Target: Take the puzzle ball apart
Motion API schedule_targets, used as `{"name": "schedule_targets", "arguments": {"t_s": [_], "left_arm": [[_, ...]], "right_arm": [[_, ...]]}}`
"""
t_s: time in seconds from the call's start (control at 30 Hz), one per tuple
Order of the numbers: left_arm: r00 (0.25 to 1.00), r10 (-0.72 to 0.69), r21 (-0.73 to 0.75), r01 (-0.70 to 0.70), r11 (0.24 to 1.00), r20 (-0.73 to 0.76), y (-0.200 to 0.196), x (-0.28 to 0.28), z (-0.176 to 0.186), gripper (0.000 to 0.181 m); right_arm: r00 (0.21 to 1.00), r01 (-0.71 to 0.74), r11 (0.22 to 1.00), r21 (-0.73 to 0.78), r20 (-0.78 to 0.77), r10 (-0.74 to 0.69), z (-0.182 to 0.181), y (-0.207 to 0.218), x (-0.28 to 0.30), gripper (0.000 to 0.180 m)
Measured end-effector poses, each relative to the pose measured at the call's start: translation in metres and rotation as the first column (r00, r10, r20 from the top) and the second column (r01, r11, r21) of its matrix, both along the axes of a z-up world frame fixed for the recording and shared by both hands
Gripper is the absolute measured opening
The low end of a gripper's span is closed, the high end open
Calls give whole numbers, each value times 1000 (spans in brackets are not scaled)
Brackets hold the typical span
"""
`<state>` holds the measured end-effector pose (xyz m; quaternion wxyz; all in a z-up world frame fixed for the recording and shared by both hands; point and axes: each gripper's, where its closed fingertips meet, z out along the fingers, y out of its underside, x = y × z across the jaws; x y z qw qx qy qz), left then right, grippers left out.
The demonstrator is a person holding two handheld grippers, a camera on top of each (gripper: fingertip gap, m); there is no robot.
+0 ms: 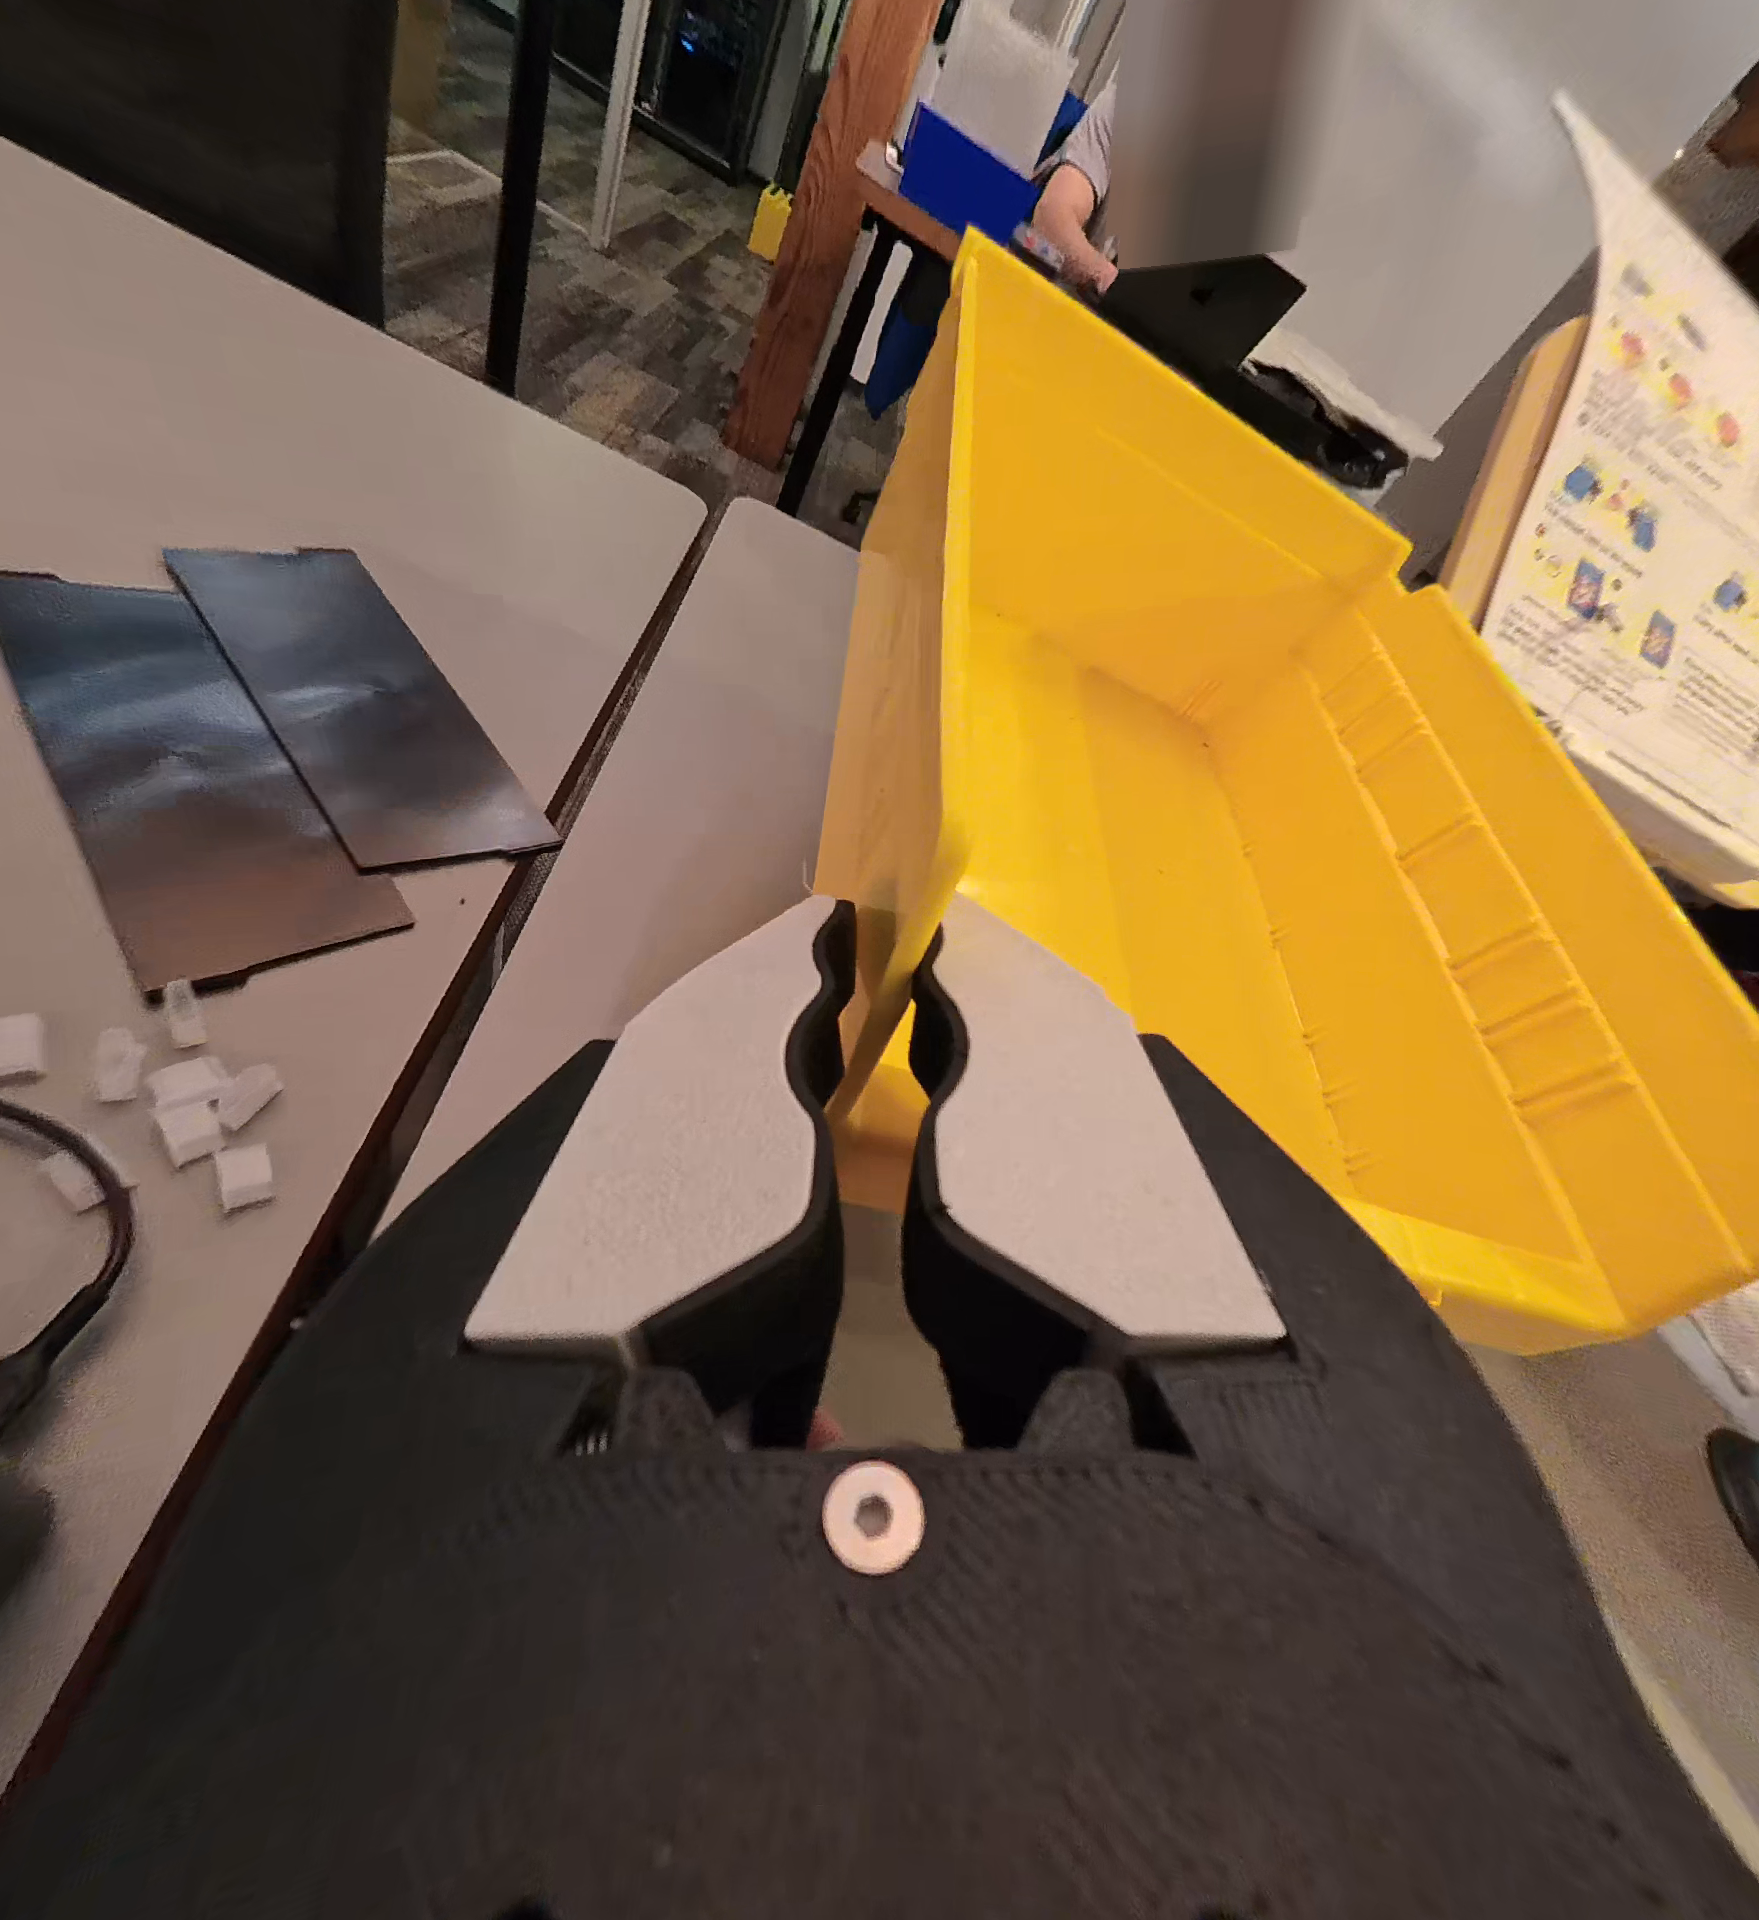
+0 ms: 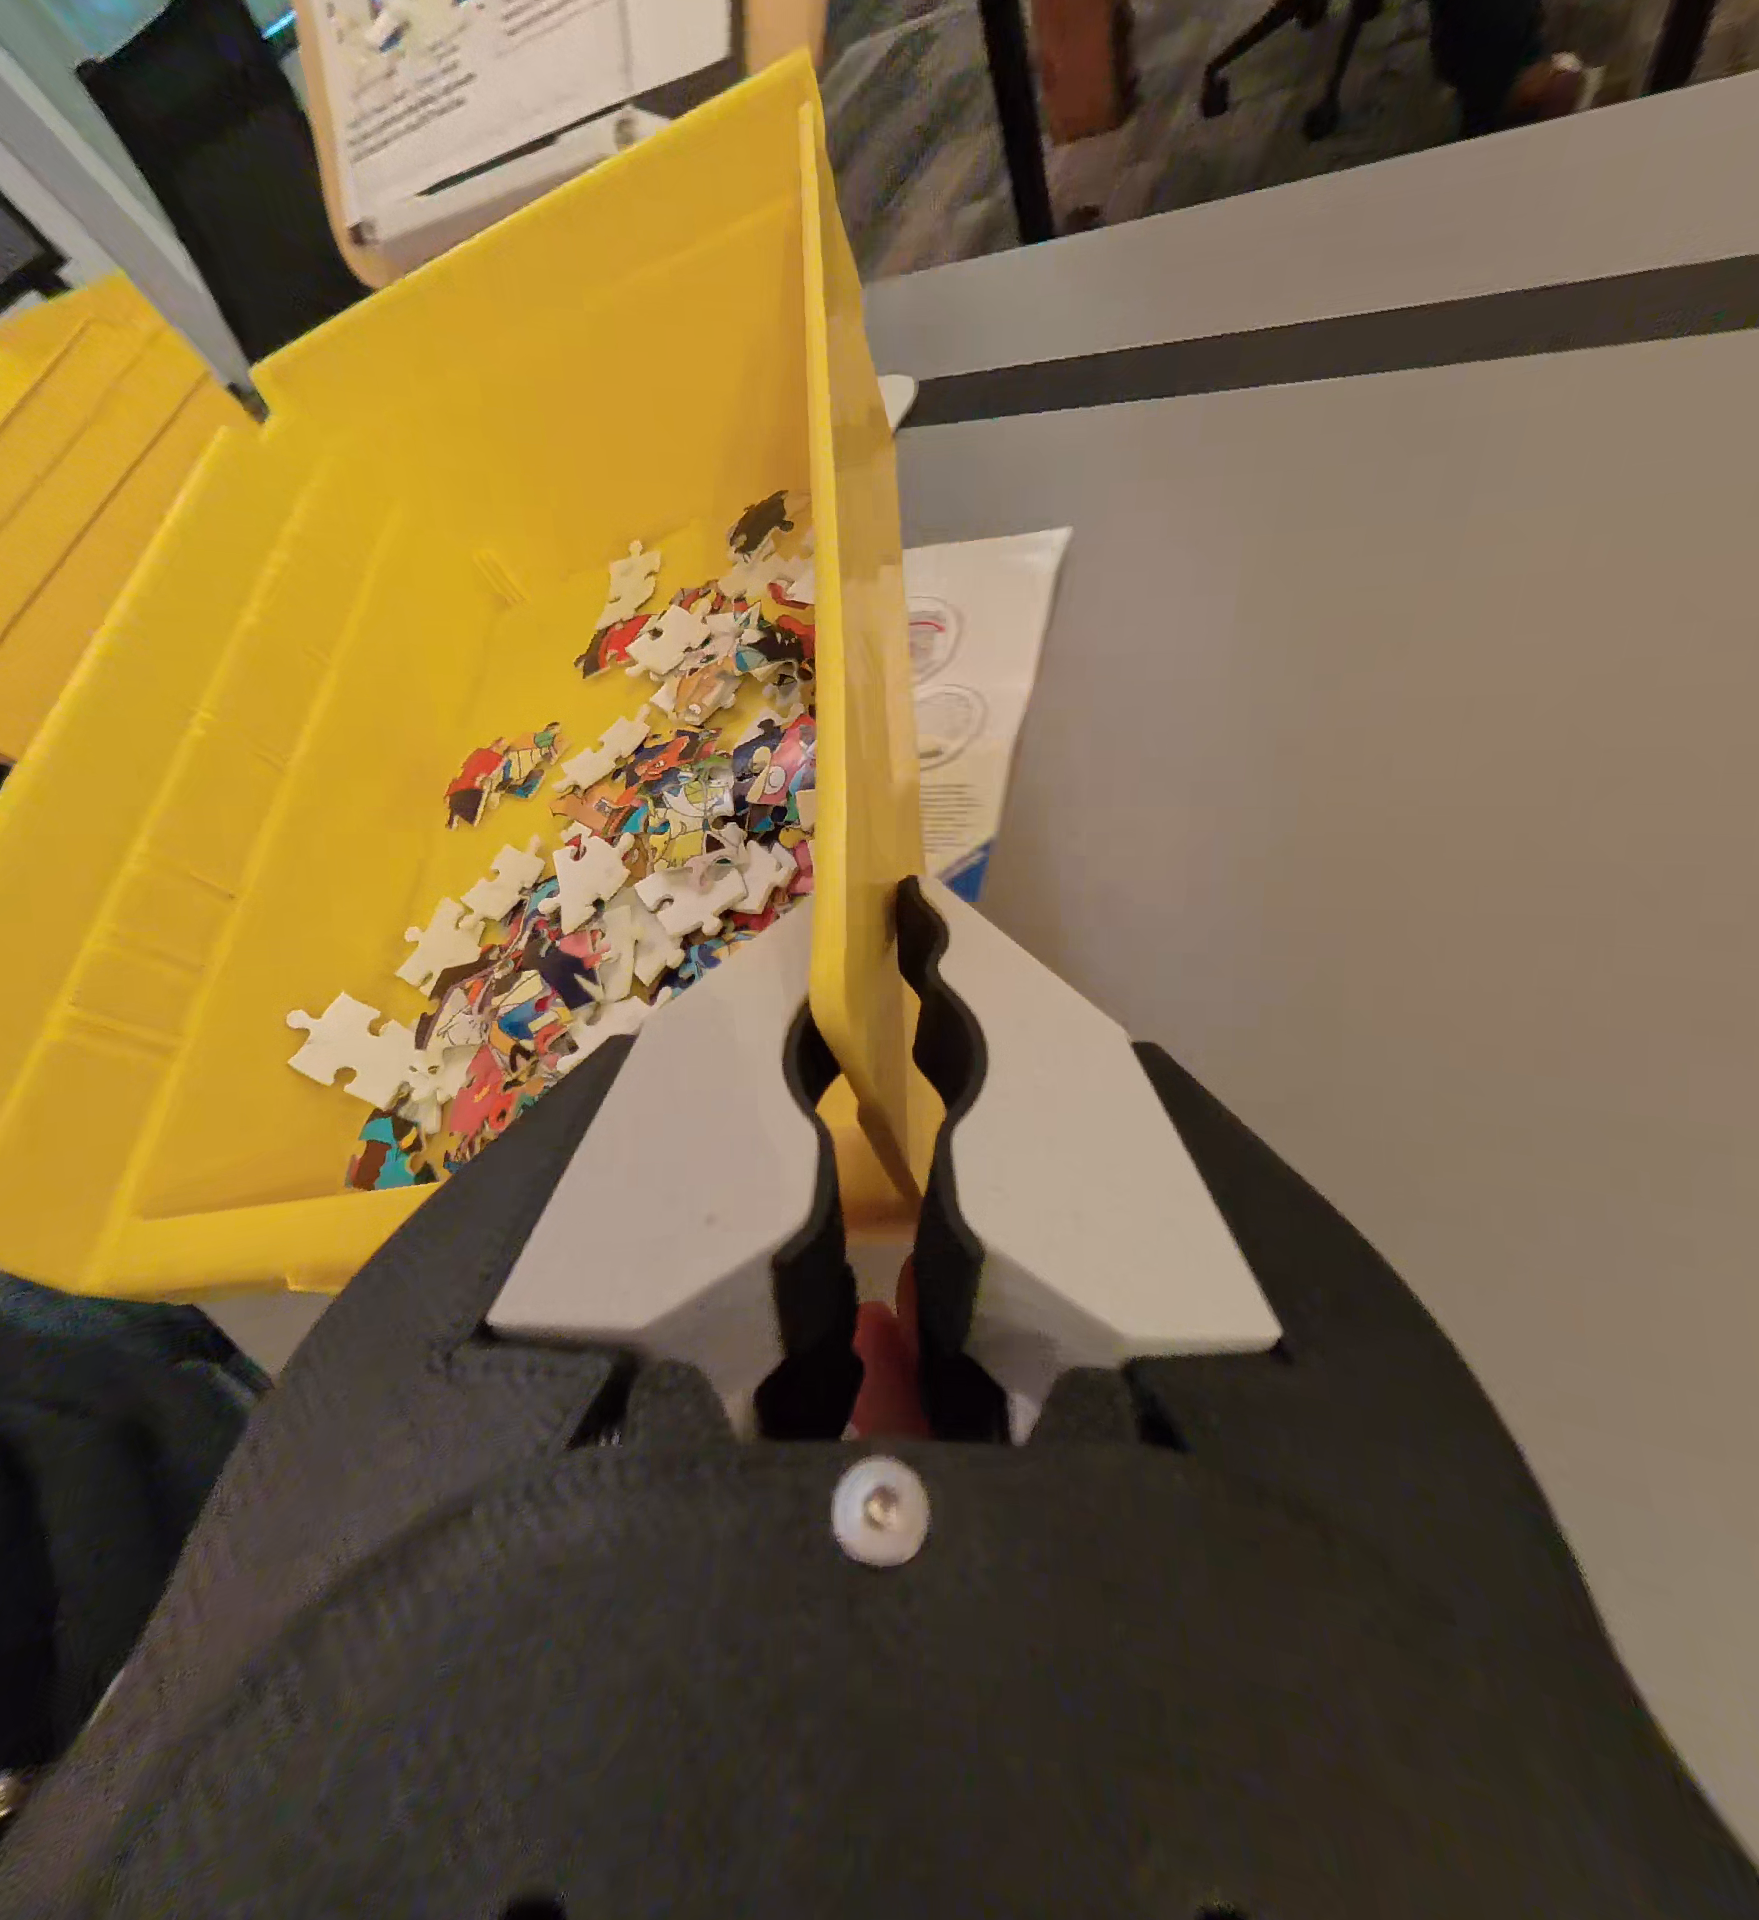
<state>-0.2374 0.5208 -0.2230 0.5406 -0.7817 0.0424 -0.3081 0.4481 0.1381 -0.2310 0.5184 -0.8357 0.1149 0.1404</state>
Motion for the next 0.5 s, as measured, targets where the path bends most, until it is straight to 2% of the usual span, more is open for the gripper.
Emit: {"name": "schedule_targets", "arguments": {"t_s": [0.3,0.5], "left_arm": [[995,86,117,-90,989,41,-57,-51,74,8],[988,140,153,-148,977,61,-74,-85,102,9]], "right_arm": [[942,-336,941,37,-9,337,18,131,-143,3],[901,-434,900,40,40,433,30,215,-234,3]]}}
